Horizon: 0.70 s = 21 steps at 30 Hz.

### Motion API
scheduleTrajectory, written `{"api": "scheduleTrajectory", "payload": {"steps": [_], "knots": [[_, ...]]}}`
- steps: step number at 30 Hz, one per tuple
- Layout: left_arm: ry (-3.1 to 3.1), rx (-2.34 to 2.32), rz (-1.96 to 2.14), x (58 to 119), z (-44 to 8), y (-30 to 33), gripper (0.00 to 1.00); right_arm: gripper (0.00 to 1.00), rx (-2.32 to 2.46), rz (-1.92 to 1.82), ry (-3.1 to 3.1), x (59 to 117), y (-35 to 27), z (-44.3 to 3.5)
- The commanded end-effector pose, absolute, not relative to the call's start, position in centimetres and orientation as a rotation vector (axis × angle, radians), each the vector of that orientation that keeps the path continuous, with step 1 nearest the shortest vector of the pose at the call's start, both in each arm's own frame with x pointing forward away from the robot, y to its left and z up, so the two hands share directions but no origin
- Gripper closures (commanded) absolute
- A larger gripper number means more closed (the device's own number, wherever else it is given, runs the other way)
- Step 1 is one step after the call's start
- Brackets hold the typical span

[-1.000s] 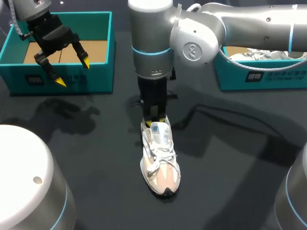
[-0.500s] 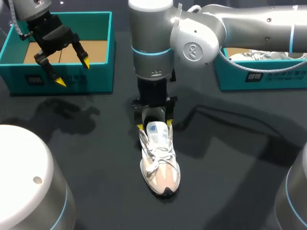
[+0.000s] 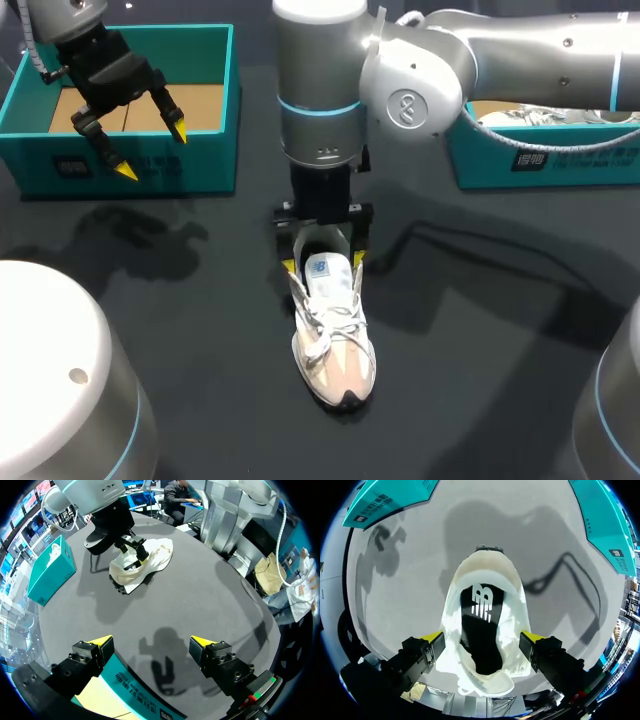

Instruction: Take the shoe out of the shoebox, open the shoe tongue, remove and reinsert the insole, then place the shoe into the shoebox

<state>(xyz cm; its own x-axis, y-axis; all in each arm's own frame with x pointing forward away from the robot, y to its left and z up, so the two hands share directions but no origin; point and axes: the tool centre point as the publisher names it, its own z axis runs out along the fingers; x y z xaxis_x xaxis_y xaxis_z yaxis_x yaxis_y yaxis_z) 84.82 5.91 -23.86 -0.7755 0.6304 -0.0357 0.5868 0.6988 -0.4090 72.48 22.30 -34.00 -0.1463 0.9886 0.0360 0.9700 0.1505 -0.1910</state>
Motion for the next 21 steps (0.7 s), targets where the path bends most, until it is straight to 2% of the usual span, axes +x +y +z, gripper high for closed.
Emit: {"api": "scheduleTrajectory", "payload": {"steps": [1, 7, 8, 9, 10, 13, 15, 17, 18, 20, 21], "knots": [[-2.794, -1.006, 0.613, 84.88, -23.82, 5.95, 0.0, 0.0, -1.948, 0.184, -2.269, 72.16, 22.39, -33.68], [-2.794, -1.006, 0.613, 84.88, -23.82, 5.95, 0.0, 0.0, -1.952, 0.19, -2.259, 72.07, 22.33, -33.48], [-2.794, -1.006, 0.613, 84.88, -23.82, 5.95, 0.0, 0.02, -1.952, 0.191, -2.258, 72.03, 22.31, -33.44], [-2.794, -1.006, 0.613, 84.88, -23.82, 5.95, 0.0, 0.12, -1.952, 0.192, -2.256, 72.01, 22.29, -33.41], [-2.794, -1.006, 0.613, 84.88, -23.82, 5.95, 0.0, 0.16, -1.95, 0.192, -2.254, 71.99, 22.27, -33.4], [-2.794, -1.006, 0.613, 84.88, -23.82, 5.95, 0.0, 0.08, -1.942, 0.188, -2.247, 71.92, 22.03, -33.51], [-2.794, -1.006, 0.613, 84.88, -23.82, 5.95, 0.0, 0.14, -1.945, 0.186, -2.24, 71.86, 21.9, -33.57], [-2.794, -1.006, 0.613, 84.88, -23.82, 5.95, 0.0, 0.15, -1.945, 0.18, -2.239, 71.78, 21.82, -33.57], [-2.794, -1.006, 0.613, 84.88, -23.82, 5.95, 0.0, 0.12, -1.944, 0.179, -2.236, 71.75, 21.77, -33.58], [-2.794, -1.006, 0.613, 84.88, -23.82, 5.95, 0.0, 0.0, -1.938, 0.177, -2.234, 71.72, 21.7, -33.58], [-2.794, -1.006, 0.613, 84.88, -23.82, 5.95, 0.0, 0.0, -1.937, 0.177, -2.232, 71.7, 21.66, -33.56]]}}
